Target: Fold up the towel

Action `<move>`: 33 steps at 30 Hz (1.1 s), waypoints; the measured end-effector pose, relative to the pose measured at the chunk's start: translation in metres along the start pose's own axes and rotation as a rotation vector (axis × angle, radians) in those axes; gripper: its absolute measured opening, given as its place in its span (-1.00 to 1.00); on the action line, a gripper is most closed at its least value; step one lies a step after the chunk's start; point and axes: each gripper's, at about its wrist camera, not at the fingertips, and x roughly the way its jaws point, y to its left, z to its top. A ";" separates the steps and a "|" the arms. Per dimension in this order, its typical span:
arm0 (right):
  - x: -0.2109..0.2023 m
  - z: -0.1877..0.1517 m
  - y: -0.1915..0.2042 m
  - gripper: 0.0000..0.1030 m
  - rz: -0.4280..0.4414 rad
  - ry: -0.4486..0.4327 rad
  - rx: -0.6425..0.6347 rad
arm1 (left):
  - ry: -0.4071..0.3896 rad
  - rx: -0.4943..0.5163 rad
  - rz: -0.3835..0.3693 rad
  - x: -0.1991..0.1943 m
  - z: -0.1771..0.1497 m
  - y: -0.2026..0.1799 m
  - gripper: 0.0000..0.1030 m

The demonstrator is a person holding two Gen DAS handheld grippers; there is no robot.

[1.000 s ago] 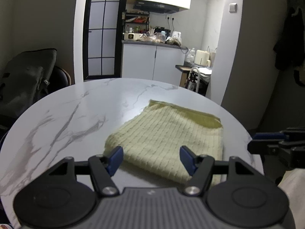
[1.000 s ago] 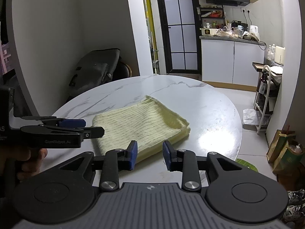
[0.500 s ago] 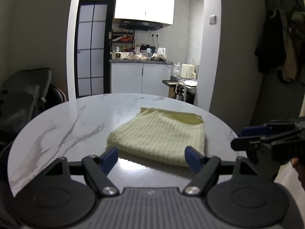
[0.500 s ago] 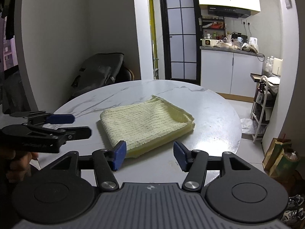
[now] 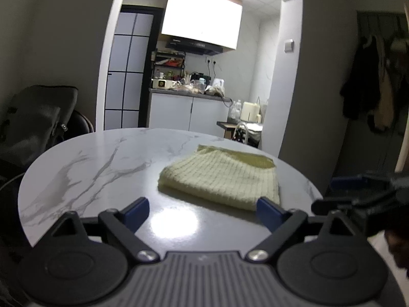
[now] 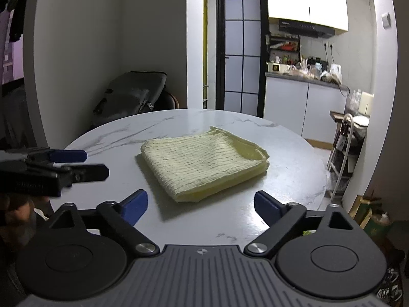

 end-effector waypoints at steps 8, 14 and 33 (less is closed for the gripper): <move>0.003 -0.009 0.012 0.99 -0.027 0.005 0.006 | -0.001 -0.008 0.020 -0.003 -0.004 0.006 0.99; 0.006 -0.018 0.015 0.99 -0.061 0.009 0.036 | 0.009 -0.005 0.025 -0.003 -0.006 0.007 0.99; -0.001 -0.029 0.013 0.99 -0.069 -0.006 0.061 | 0.048 0.074 0.034 -0.004 -0.013 -0.006 1.00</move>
